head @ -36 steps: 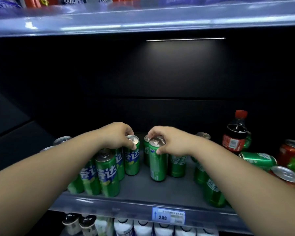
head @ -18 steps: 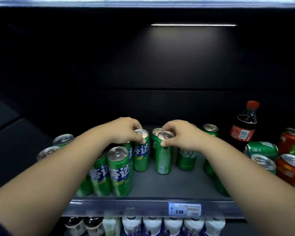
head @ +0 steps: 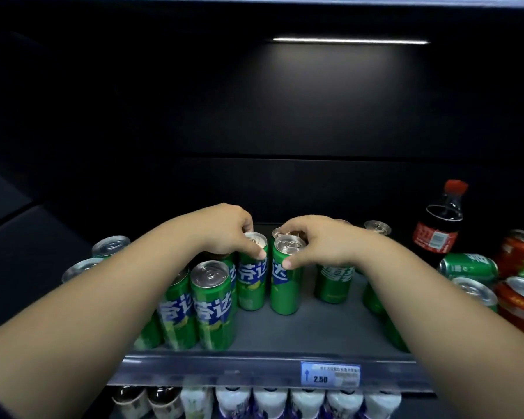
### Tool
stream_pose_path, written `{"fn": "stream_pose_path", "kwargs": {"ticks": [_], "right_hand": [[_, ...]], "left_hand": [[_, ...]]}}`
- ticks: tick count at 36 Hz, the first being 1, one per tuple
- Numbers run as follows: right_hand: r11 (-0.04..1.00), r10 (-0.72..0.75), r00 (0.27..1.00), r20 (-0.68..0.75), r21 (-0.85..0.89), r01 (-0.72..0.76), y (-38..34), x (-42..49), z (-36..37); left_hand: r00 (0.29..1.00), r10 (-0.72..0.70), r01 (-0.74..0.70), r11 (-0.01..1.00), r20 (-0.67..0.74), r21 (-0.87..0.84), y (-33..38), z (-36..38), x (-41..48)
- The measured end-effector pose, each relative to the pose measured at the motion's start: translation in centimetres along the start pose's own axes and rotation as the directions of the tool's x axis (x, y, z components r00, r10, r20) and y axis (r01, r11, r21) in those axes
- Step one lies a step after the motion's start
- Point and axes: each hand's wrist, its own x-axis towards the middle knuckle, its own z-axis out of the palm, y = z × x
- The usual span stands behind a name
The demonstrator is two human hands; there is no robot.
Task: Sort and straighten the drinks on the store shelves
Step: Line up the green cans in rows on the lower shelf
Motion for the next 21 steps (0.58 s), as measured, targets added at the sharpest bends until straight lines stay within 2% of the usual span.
{"fn": "stream_pose_path", "kwargs": {"ticks": [2, 7, 11, 13, 21], "right_hand": [[1.0, 0.013, 0.999, -0.04, -0.003, -0.013, 0.0, 0.1, 0.2], [0.999, -0.024, 0.998, 0.054, 0.031, 0.023, 0.3, 0.3, 0.2], [1.0, -0.009, 0.999, -0.033, 0.009, 0.01, 0.2, 0.1, 0.0], [0.998, -0.011, 0.999, -0.031, 0.064, 0.013, 0.5, 0.1, 0.3], [0.997, -0.007, 0.999, -0.049, 0.079, 0.011, 0.7, 0.0, 1.6]], "left_hand": [[1.0, -0.013, 0.013, 1.0, 0.013, 0.027, 0.3, -0.1, -0.1], [0.999, -0.026, 0.025, 0.999, 0.031, 0.034, 0.7, -0.4, -0.4], [0.996, 0.057, -0.049, 0.991, 0.067, -0.122, -0.2, -0.4, -0.8], [0.994, 0.077, -0.06, 0.977, 0.079, -0.203, -0.5, -0.2, -0.9], [0.996, 0.082, -0.066, 0.957, 0.045, -0.281, -0.1, 0.7, -1.2]]}}
